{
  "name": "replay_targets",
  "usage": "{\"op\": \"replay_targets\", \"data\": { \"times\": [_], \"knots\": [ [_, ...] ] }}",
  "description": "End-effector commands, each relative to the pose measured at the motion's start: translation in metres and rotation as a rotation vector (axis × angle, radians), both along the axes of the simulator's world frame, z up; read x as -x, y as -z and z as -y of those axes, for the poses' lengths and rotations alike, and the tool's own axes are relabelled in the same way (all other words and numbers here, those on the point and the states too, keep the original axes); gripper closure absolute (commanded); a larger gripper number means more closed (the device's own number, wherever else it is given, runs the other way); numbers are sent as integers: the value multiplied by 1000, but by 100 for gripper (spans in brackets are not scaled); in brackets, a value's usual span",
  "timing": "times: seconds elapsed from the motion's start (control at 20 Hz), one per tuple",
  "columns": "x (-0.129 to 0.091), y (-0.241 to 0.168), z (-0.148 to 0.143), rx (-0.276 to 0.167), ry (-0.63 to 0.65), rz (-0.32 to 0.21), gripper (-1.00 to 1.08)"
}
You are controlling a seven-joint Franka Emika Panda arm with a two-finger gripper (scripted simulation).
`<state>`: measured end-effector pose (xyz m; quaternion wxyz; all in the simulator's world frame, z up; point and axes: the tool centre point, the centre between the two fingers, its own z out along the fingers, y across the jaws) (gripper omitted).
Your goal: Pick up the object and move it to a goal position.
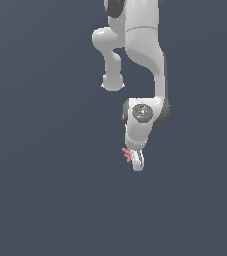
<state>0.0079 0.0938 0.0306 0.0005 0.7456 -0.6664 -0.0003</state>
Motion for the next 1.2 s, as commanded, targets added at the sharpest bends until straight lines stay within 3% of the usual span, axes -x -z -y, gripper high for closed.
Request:
{"op": "replay_targets", "data": {
  "times": [0.0,0.65,0.9,1.15],
  "knots": [
    [-1,1,0,0,0,1,108],
    [-2,0,6,-1,0,2,108],
    [-6,-1,33,-1,0,2,108],
    [-13,-2,82,-1,0,2,108]
  ]
}}
